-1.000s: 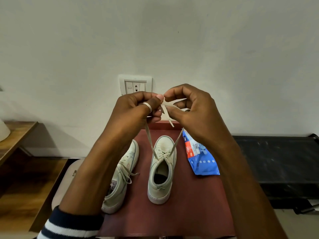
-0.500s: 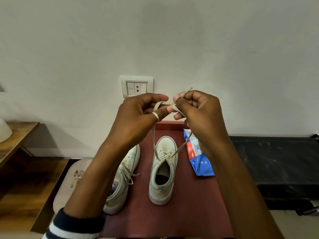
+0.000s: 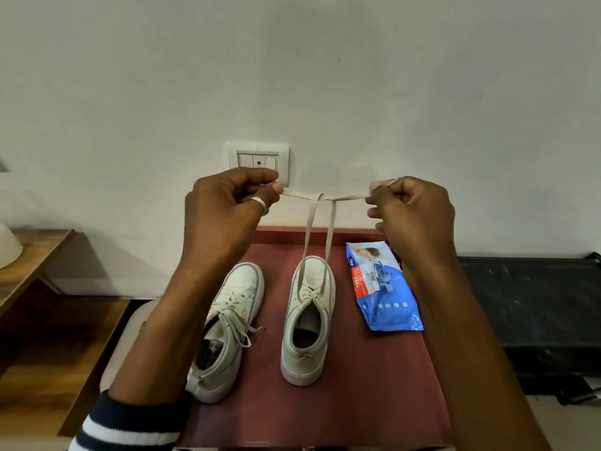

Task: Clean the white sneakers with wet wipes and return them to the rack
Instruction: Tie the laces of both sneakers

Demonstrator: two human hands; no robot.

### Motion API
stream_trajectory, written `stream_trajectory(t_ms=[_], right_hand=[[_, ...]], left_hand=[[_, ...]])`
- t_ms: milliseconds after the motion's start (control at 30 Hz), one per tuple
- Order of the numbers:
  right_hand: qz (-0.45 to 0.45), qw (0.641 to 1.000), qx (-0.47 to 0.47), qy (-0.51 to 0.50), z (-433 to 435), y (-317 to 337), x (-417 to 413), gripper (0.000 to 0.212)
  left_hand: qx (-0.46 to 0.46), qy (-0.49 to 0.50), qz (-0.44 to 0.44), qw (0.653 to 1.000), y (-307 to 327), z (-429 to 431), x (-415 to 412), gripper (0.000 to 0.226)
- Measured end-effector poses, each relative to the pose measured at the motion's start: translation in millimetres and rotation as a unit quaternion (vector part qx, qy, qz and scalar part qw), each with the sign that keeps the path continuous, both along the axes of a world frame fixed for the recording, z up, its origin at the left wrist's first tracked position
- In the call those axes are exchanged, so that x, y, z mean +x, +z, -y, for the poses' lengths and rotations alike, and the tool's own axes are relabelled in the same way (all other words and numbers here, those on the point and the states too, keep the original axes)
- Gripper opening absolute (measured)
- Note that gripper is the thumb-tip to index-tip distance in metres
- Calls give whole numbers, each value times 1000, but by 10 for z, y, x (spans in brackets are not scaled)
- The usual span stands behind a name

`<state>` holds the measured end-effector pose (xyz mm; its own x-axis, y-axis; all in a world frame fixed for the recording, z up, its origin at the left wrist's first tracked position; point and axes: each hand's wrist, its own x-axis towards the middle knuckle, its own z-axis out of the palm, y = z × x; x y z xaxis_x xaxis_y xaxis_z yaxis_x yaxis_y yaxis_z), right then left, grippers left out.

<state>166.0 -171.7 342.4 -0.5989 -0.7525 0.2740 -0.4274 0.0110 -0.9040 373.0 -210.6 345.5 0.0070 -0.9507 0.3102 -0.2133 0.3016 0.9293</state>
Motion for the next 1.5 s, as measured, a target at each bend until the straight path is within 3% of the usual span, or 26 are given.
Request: stream_trajectory(t_ms=[167, 333, 433, 500, 600, 667, 733, 767, 833, 900, 967, 1000, 1067, 1100, 1133, 1200, 1267, 1333, 1367, 1500], right_hand=[[-25, 998, 47, -37, -49, -69, -234, 22], [-39, 991, 99, -83, -122, -120, -448, 21], [7, 990, 102, -95, -173, -154, -516, 19], [102, 986, 96, -87, -185, -149, -491, 17], [332, 941, 52, -33, -146, -148, -371, 12], [428, 903, 24, 23, -108, -184, -323, 13], [505, 860, -15, 74, -93, -207, -287, 17], [540, 836, -39, 91, -92, -206, -261, 18], [574, 810, -78, 95, -84, -218, -226, 18], [556, 821, -89, 91, -78, -236, -190, 17], [470, 875, -60, 94, -81, -244, -180, 15], [390, 915, -30, 98, -89, -242, -180, 16], [182, 976, 40, 114, -102, -250, -171, 18], [75, 986, 73, 128, -112, -253, -170, 22], [-26, 983, 110, 143, -117, -266, -176, 27], [-191, 942, 209, 180, -136, -279, -180, 35], [-263, 876, 317, 252, -152, -306, -173, 35], [-265, 821, 395, 315, -167, -361, -166, 27], [-248, 811, 408, 338, -186, -369, -169, 22], [-177, 853, 345, 350, -215, -343, -289, 12]], left_hand=[[16, 41, 55, 997, -134, 66, 145, 12], [25, 95, 183, 978, -264, 144, 375, 13], [37, 130, 209, 969, -306, 169, 554, 11], [51, 144, 192, 969, -347, 175, 628, 14], [82, 149, 83, 982, -427, 118, 577, 20], [138, 107, -128, 976, -437, 73, 452, 22], [193, 45, -363, 911, -383, 32, 338, 23], [203, 30, -429, 879, -363, 24, 315, 23], [212, 11, -456, 864, -359, 24, 316, 24], [209, -20, -374, 904, -407, 15, 353, 26], [154, -37, -143, 977, -514, -7, 389, 26], [108, -39, -8, 993, -577, -13, 396, 24], [16, -75, 185, 980, -658, -50, 389, 15], [-20, -103, 262, 959, -666, -76, 375, 18], [-47, -132, 333, 932, -682, -92, 360, 31], [-45, -164, 451, 876, -706, -114, 318, 56], [-25, -170, 518, 838, -741, -109, 323, 47], [-21, -201, 490, 848, -803, -61, 359, 26], [-18, -216, 458, 862, -834, -32, 387, 21], [21, -198, 386, 901, -864, 37, 471, 17]])
